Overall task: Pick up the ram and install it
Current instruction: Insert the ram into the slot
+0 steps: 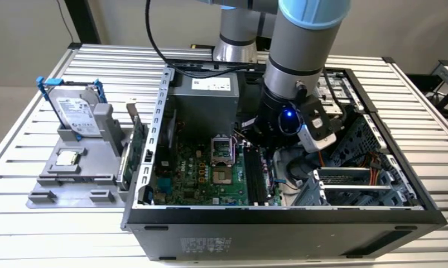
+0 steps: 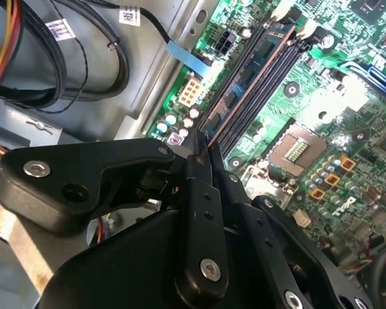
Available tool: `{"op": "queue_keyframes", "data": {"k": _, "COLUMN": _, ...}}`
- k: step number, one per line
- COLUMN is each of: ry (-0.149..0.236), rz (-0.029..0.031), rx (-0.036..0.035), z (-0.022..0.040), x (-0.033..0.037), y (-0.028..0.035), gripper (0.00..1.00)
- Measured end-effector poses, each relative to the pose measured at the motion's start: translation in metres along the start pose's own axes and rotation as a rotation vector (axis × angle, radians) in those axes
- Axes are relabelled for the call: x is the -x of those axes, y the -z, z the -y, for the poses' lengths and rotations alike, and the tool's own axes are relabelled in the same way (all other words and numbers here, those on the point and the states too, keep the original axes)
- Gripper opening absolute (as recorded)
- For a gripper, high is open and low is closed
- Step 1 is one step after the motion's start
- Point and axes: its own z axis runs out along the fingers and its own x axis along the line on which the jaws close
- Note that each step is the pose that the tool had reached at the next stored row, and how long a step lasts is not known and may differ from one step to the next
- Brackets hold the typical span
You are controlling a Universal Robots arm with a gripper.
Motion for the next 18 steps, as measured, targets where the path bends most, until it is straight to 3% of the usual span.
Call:
{"op": "queue_keyframes", "data": {"k": 11, "ry": 0.016, "rz": -0.0017, "rx": 0.0006, "z": 0.0021, "x": -0.0028, "y": -0.0050, "gripper": 0.00}}
{"op": "queue_keyframes", "data": {"k": 18, "ry": 0.029, "rz": -0.0016, "rx": 0.0012, "z": 0.0028, "x": -0.0040, "y": -0.0143, "gripper": 0.00}}
